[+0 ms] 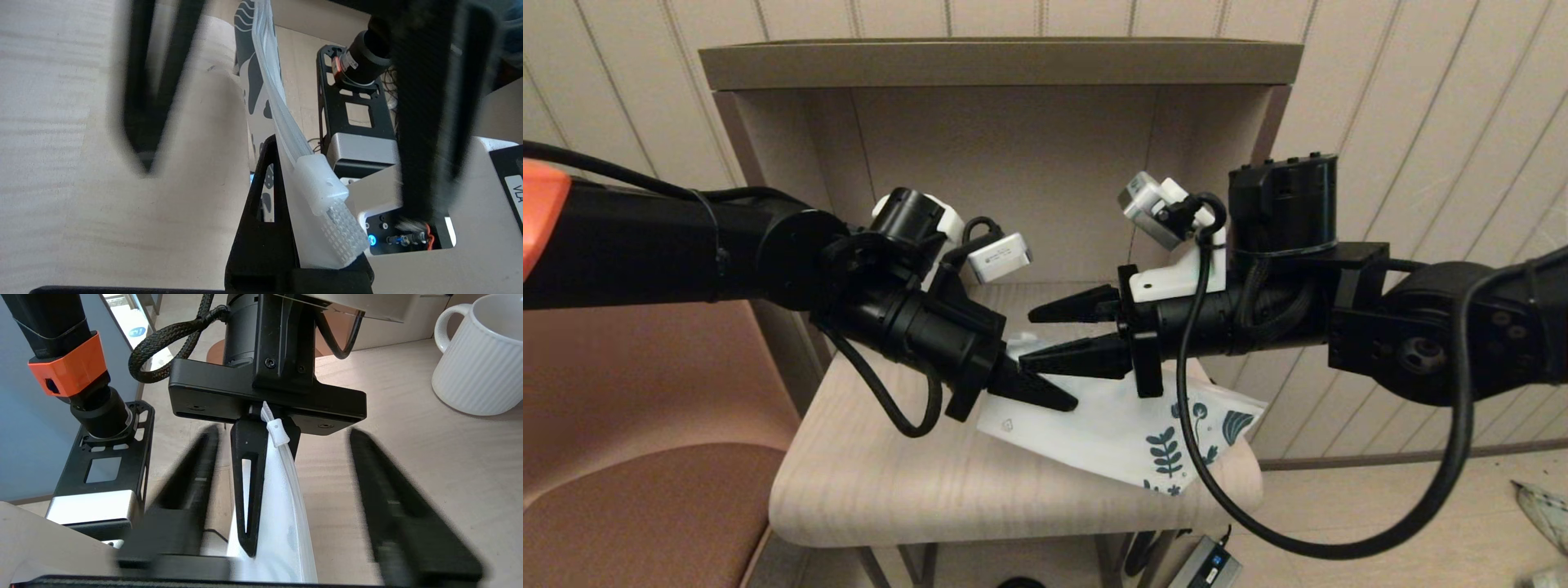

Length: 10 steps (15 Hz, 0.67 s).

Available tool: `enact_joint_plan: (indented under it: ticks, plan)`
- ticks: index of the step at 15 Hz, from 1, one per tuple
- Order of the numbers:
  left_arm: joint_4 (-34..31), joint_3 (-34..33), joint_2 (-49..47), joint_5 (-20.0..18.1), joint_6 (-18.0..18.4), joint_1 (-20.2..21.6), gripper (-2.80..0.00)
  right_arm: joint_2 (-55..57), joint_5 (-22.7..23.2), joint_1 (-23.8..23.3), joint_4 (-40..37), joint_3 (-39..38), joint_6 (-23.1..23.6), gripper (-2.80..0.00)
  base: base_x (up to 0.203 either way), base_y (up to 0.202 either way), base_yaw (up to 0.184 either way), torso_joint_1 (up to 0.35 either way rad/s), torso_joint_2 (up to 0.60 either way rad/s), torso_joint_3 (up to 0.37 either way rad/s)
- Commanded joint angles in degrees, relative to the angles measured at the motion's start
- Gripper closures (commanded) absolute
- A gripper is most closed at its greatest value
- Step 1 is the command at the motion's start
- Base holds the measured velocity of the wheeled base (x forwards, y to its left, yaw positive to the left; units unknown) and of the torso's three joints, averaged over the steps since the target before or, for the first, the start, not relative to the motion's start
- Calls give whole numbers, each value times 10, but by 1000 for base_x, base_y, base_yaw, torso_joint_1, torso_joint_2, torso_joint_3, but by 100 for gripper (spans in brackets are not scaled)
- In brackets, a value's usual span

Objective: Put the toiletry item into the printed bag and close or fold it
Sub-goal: Close the strorage bag and place it on the desk

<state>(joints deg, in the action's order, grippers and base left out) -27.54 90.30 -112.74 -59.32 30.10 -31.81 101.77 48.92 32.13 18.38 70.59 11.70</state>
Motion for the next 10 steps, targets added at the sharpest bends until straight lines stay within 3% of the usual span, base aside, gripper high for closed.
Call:
enact_joint_plan:
  ticks: [1, 10]
  plan:
    - [-1, 0, -1, -4, 1, 0, 0, -1, 3, 2, 2, -3, 0, 0, 0, 0, 0, 0, 0, 0]
    - [-1, 1, 1, -6, 1, 0, 0, -11, 5, 13, 3, -11, 0, 0, 0, 0, 0, 0, 0, 0]
